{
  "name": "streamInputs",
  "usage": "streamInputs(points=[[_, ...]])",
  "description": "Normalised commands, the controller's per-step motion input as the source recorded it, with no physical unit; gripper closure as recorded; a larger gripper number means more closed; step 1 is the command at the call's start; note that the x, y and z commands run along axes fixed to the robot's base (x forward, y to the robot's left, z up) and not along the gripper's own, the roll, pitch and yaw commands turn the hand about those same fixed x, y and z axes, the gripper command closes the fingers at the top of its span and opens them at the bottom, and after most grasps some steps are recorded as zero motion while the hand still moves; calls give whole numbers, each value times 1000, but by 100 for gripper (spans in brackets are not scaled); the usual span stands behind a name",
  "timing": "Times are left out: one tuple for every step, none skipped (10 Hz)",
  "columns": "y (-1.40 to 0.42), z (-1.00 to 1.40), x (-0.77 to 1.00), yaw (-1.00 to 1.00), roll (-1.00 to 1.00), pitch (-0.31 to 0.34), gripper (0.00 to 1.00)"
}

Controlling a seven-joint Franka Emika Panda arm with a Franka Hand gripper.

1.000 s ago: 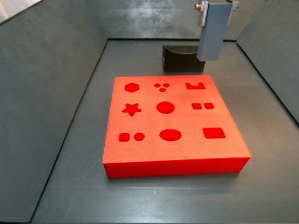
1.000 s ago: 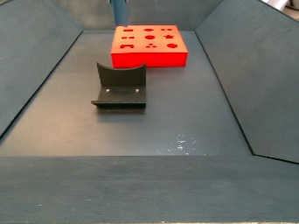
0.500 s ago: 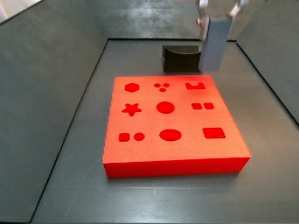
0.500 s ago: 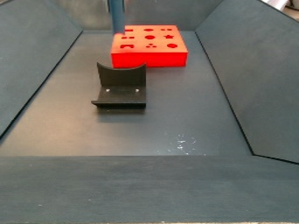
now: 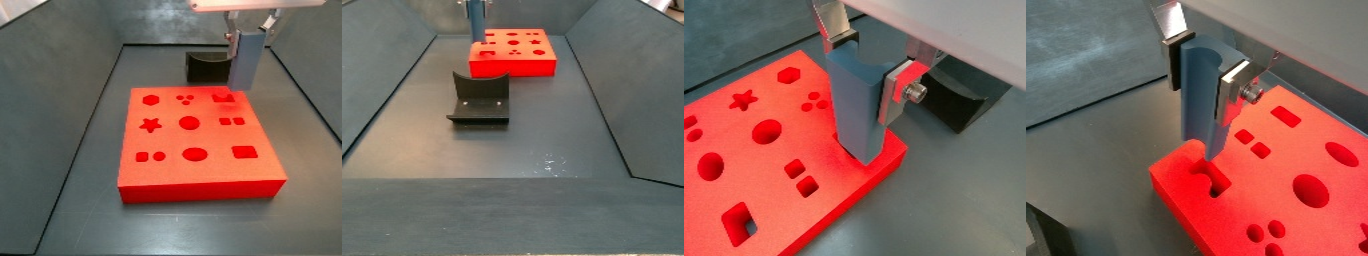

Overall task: Pick up the arch object. Move up. Place the arch object on the fixture. Regrasp the arch object. Move to above the board. Insert the arch object.
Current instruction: Insert the arch object.

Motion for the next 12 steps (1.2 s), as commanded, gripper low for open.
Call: streamInputs(points=[[83, -337, 0, 103, 36, -57, 100], [126, -457, -83, 106, 13, -104, 100], [0, -89, 0, 0, 0, -3, 100], [0, -69, 0, 0, 0, 0, 100], [-14, -317, -151, 0, 76, -31, 100], [0, -223, -86, 0, 51, -14, 100], [0, -49, -9, 0, 0, 0, 100], [0, -46, -54, -14, 0, 0, 100], [0, -11, -86, -31, 0, 0, 100], [9, 0, -100, -46, 0, 0, 100], [0, 0, -91, -49, 0, 0, 100], [0, 0, 0, -69, 0, 0, 100]])
